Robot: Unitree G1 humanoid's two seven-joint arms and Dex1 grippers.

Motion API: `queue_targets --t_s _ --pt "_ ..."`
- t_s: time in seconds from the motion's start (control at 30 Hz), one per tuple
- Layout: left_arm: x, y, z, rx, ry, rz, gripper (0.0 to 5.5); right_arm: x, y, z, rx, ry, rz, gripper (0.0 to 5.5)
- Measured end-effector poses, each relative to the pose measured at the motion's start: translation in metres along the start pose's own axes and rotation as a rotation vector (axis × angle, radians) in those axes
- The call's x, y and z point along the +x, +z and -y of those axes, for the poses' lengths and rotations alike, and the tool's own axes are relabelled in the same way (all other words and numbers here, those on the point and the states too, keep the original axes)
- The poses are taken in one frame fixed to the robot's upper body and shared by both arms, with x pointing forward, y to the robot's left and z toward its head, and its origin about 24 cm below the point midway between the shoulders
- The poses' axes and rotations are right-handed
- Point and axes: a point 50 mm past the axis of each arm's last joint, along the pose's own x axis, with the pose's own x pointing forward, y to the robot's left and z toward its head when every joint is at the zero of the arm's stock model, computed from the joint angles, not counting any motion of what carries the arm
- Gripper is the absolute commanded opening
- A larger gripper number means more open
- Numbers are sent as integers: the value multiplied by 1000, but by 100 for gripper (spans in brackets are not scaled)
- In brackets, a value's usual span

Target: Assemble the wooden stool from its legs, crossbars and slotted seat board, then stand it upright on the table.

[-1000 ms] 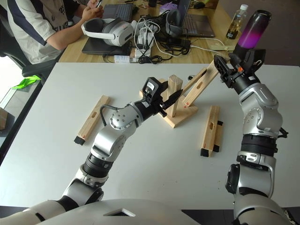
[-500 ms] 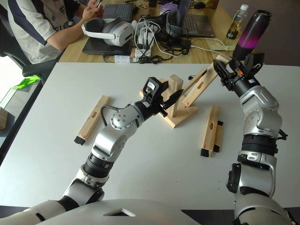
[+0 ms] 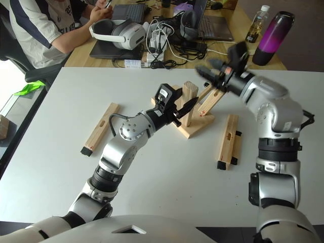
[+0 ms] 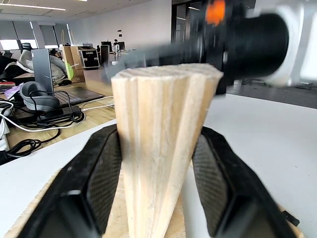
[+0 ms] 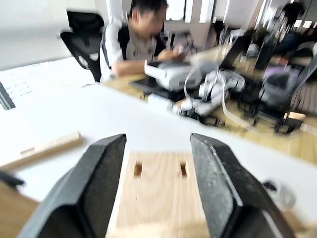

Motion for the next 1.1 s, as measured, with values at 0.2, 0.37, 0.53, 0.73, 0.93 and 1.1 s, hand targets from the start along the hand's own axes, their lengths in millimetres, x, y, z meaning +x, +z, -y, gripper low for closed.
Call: queue_targets --t_s 0.2,0.37,0.53,0.73,0.93,1.1 --pt "0 -4 4 -13 -22 -27 203 -7 -10 6 41 -33 -80 93" --pt "-1 -1 4 -8 -27 -14 203 -8 -9 3 3 -40 116 50" --pt "-2 0 5 -6 -32 -8 203 -12 20 -6 -63 -22 393 50" --pt "-1 0 5 -5 -31 -7 203 -20 50 12 -199 -187 533 50" --pt "-1 0 4 -6 -30 -8 203 -38 44 50 -277 -319 454 50" --pt "-1 0 4 -6 -27 -5 203 -41 16 62 -250 -338 386 50"
